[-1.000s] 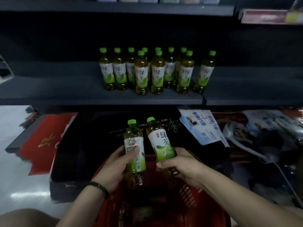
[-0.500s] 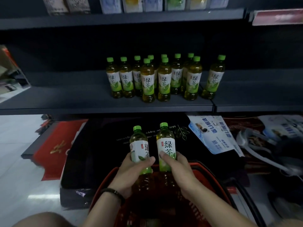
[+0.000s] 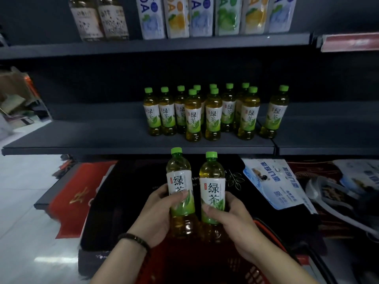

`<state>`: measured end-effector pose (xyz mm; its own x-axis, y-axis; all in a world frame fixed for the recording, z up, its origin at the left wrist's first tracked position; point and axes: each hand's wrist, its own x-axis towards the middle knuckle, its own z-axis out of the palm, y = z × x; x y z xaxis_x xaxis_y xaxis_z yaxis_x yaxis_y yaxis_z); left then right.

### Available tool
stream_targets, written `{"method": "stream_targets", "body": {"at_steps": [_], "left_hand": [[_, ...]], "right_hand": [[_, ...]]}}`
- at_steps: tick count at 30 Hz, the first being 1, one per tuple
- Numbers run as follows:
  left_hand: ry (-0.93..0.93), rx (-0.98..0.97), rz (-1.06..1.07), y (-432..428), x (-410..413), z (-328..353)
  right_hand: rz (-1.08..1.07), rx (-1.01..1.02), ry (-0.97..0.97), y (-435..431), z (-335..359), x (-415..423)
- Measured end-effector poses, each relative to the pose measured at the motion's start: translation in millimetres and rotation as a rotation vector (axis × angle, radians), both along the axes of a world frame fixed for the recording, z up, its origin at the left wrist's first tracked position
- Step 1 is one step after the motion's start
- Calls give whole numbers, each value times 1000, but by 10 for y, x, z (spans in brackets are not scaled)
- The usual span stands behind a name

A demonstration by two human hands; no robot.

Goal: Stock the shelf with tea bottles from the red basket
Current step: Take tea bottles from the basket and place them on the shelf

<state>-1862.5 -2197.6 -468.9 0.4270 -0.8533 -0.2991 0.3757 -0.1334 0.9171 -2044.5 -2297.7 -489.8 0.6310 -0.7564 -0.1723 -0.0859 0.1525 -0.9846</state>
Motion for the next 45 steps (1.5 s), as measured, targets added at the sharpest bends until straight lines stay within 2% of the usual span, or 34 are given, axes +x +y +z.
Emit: {"method": "stream_targets", "body": {"at_steps": [5,15,21,26,34,45], "left_hand": [[-92,-43,-27,-134,231,280],[-432,-151,252,-843,1296,521],[-437,-239,390,-1259,1790,414],[-419,-320,556,-1468,2009,287],[-609,-222,553,-1655,2395,179],[-710,-168,491,-1883,2543,-111]], "right_hand": [[-36,-75,-30,-200,344,200],[-155,-307,37,-808,845,1233],[-249,-517,69,-1025,788,2019],[-311,-535,69,-1203,782,2530],[-326,-577,300,-1440,685,3096],[-407,-696,442,-1582,566,3364]]}}
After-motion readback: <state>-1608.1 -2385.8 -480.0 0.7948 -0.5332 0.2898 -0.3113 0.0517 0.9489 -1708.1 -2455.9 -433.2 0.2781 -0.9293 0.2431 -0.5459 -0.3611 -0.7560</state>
